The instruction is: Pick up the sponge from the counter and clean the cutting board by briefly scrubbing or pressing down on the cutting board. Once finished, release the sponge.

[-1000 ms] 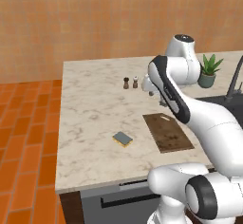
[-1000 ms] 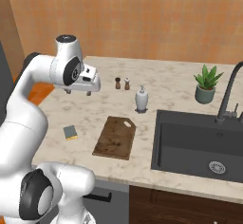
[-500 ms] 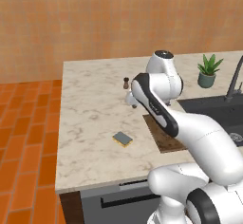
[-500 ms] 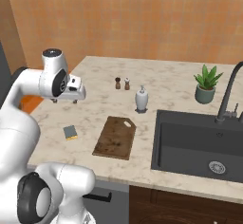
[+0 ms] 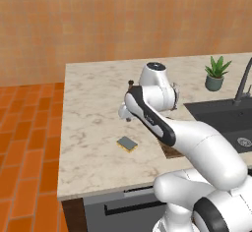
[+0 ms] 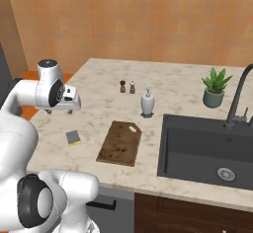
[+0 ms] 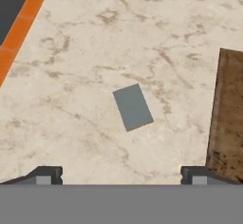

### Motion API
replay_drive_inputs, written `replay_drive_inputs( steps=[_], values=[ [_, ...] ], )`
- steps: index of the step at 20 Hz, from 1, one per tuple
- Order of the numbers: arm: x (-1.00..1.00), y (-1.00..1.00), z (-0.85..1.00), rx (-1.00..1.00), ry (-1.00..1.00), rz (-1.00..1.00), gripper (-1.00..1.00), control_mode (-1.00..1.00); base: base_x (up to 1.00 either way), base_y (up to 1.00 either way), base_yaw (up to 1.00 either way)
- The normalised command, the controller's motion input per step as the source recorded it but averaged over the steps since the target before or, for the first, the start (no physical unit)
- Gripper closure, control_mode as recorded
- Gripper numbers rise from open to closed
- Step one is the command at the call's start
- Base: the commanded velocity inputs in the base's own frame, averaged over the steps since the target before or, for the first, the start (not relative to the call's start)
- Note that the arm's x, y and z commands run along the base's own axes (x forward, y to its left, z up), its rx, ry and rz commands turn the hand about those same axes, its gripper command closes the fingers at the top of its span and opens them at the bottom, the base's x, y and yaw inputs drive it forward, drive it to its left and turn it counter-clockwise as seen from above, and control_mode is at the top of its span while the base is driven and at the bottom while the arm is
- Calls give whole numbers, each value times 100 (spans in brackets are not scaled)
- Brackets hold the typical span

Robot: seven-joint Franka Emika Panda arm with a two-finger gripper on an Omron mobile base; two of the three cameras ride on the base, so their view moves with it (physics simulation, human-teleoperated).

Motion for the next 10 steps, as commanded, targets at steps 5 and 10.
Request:
replay_drive_inputs(
  steps=[5, 10],
  values=[
    [2, 0, -9, 0, -1, 1, -100, -100, 0, 0, 0],
    [10, 0, -40, -3, -3, 4, -100, -100, 0, 0, 0]
  ],
)
